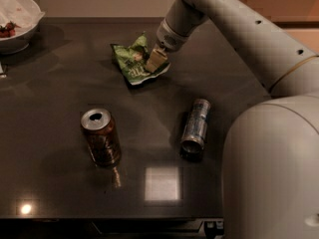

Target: Move green jalapeno chip bag near orange can

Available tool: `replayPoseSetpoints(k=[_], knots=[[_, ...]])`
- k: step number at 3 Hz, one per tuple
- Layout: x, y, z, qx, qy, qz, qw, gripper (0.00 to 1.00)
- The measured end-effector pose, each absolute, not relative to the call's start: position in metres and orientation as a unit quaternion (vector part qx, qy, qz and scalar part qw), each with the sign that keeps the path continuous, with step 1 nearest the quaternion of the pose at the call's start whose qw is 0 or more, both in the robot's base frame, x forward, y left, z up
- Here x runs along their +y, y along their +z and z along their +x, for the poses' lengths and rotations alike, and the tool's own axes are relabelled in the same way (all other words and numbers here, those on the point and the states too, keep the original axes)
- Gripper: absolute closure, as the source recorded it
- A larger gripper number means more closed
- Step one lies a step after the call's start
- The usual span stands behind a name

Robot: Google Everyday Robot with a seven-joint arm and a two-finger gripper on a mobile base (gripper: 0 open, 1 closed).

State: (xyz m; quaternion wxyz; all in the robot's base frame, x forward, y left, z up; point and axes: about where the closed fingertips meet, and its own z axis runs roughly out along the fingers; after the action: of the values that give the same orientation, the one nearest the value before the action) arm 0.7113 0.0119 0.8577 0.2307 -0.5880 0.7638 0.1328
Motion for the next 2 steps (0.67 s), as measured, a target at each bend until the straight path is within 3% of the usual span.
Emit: replayPoseSetpoints(k=[1, 2], knots=[[0.012, 0.869, 0.674, 0.745, 0.151, -0.609, 0.225, 1.00], [0.004, 0.876, 0.635, 0.721, 0.165, -0.635, 0.223, 1.00]])
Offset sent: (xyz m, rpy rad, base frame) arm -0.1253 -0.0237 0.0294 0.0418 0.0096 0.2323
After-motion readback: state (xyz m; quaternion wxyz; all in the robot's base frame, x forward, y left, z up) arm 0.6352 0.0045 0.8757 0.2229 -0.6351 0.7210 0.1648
